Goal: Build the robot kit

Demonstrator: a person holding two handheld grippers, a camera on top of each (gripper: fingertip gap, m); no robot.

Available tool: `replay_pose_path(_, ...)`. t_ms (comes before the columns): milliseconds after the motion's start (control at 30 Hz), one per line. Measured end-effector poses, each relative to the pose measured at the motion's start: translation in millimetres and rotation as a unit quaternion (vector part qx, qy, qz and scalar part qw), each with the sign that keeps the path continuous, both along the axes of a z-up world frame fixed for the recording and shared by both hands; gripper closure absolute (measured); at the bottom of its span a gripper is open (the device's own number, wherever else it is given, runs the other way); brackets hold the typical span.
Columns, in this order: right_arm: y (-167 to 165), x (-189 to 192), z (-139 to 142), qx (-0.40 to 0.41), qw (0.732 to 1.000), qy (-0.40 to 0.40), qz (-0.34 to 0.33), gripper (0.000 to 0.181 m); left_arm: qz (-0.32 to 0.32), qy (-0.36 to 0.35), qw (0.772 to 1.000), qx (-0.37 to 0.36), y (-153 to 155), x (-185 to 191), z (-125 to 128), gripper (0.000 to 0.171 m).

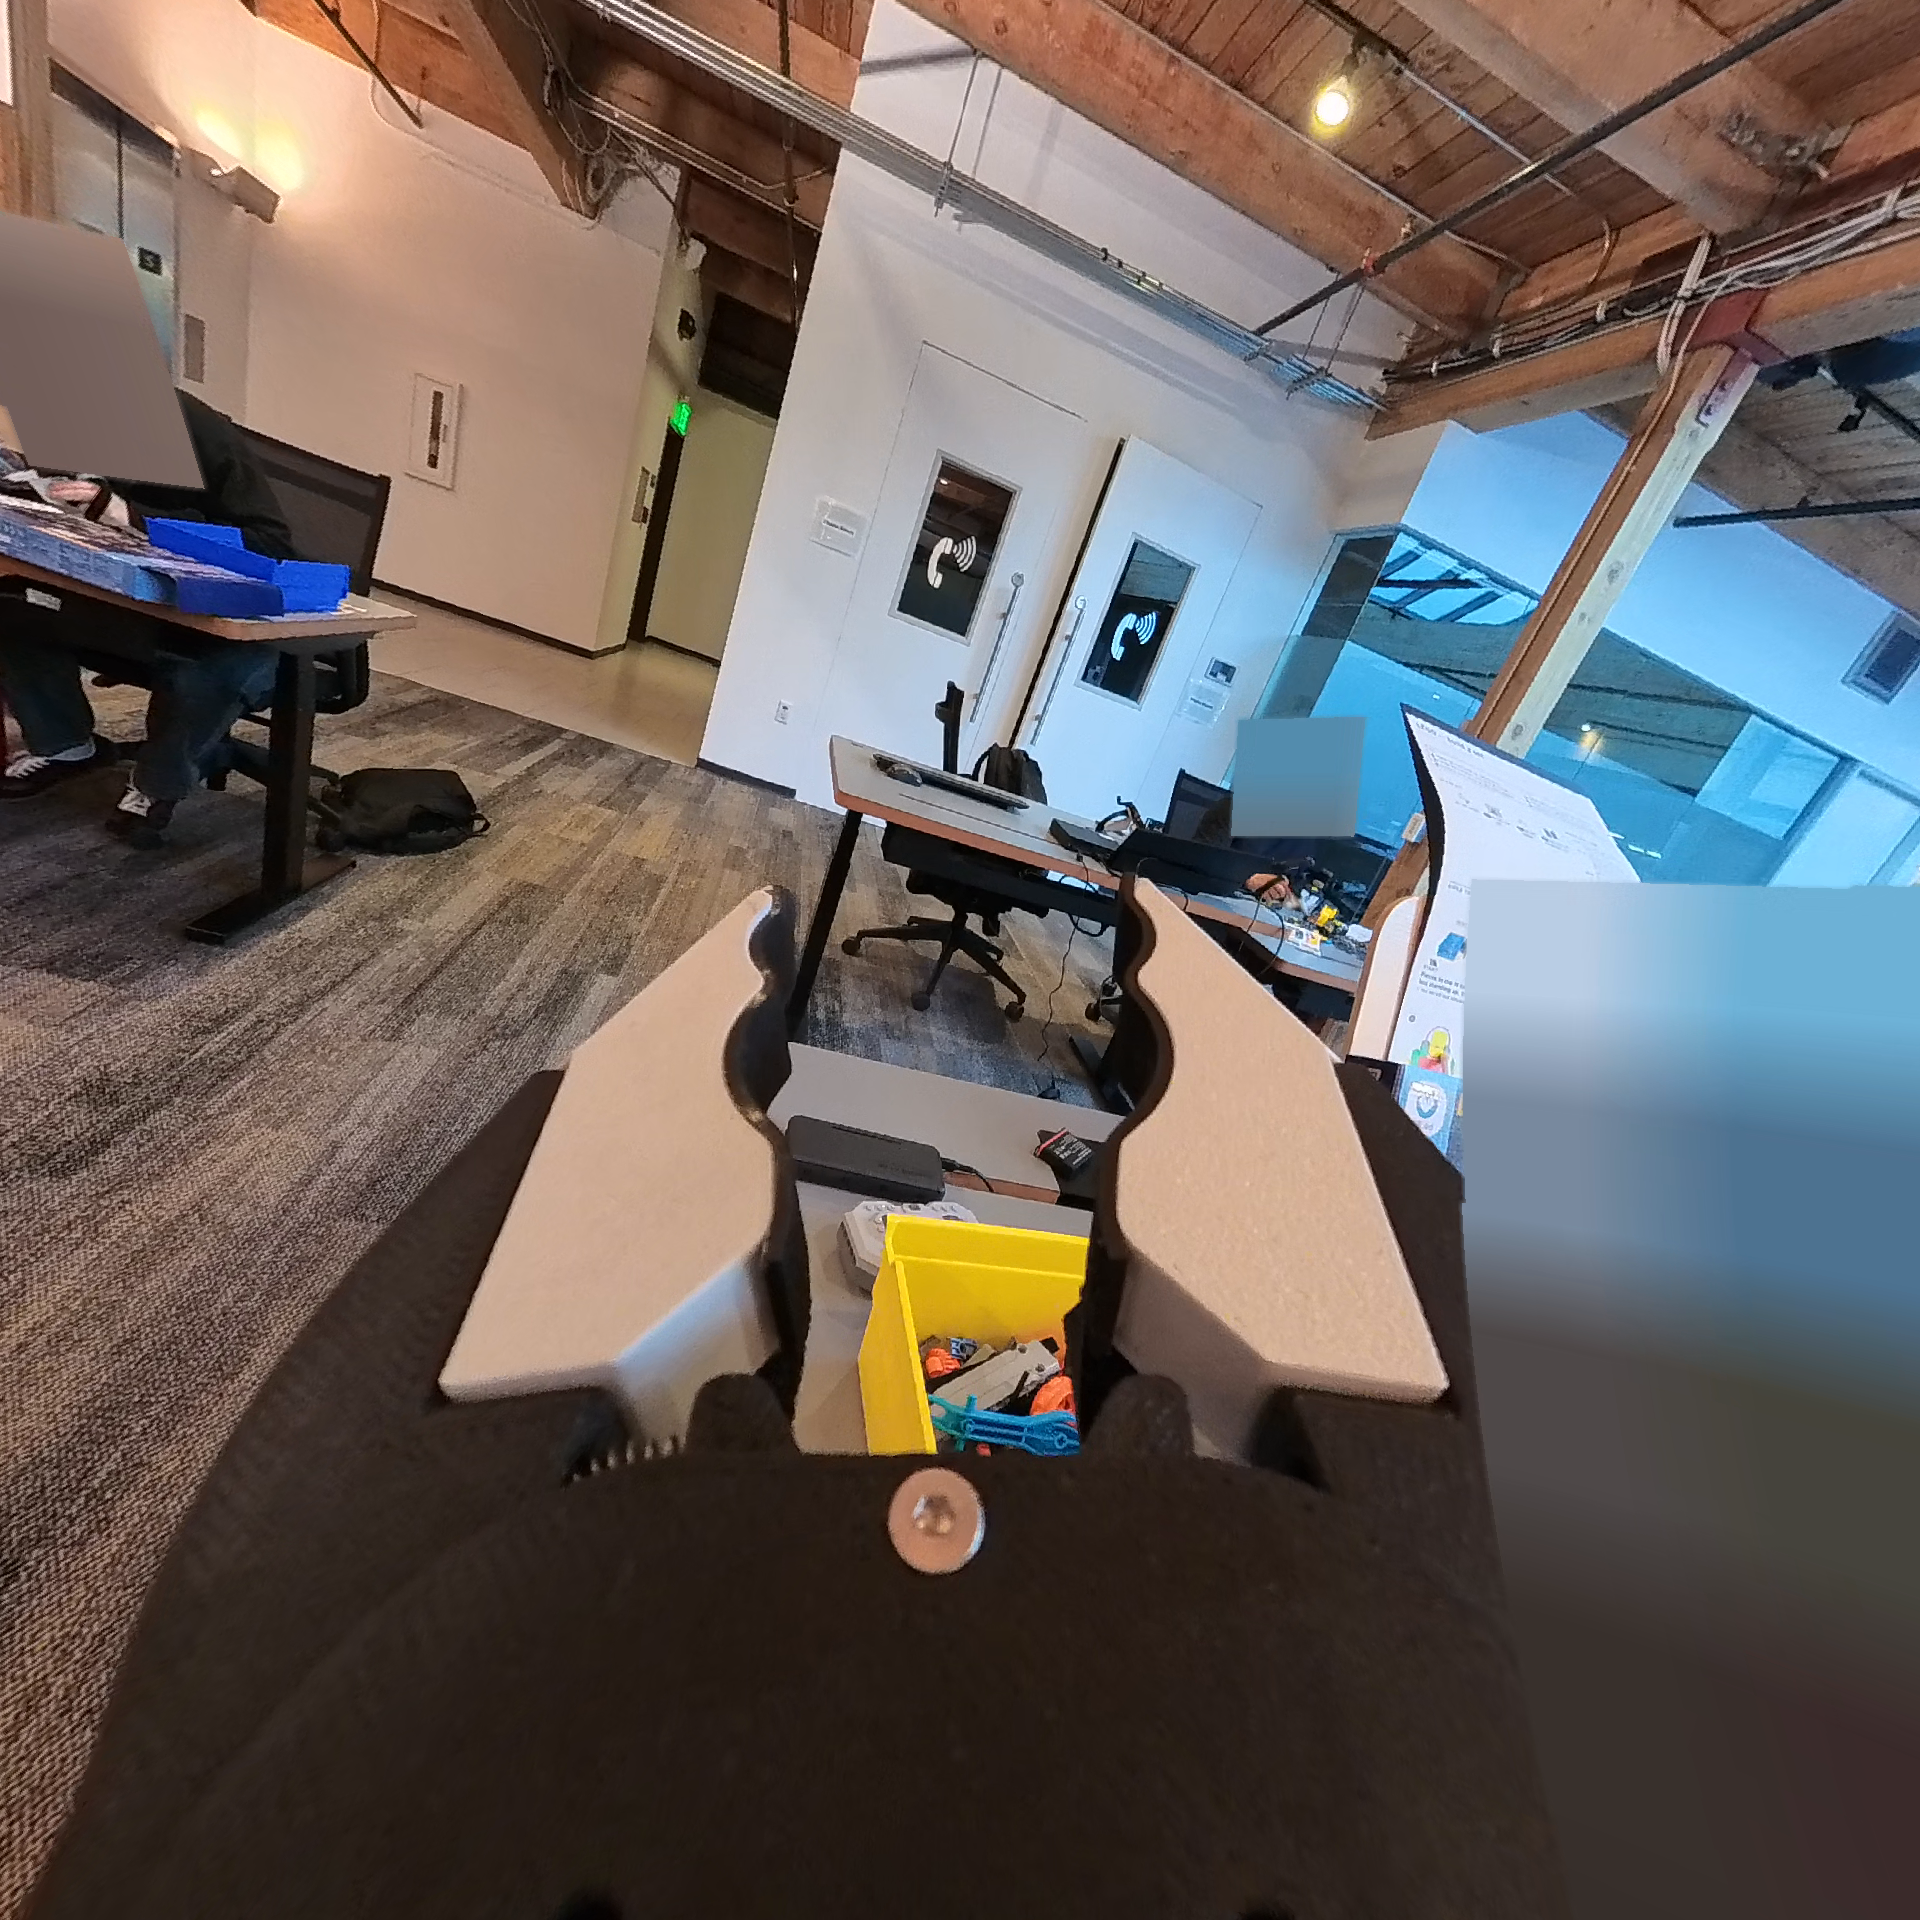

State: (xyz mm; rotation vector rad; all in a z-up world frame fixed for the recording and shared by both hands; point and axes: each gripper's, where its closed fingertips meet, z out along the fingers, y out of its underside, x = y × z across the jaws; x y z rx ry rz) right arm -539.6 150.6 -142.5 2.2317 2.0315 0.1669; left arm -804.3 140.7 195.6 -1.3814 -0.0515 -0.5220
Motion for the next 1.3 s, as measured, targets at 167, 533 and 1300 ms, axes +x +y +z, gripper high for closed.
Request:
replay_pose_path(167,-4.2,5.3,-12.6,0.004,0.999,-0.049,0.003,0.154,-0.001,0.0,1.0,-0.001,0.2,0.2,-0.4,0.113)
replay_pose_path(533,4.2,-29.3,23.7,-0.004,0.993,0.115,0.031,0.166,0.001,-0.004,1.0,0.004,-2.0,-2.3,0.5,0.113)
replay_pose_path(1300,23.0,-81.2,87.8,-0.067,0.901,0.422,0.073,0.181,-0.002,-0.003,1.0,0.002,-2.2,-2.5,-0.3,0.113)
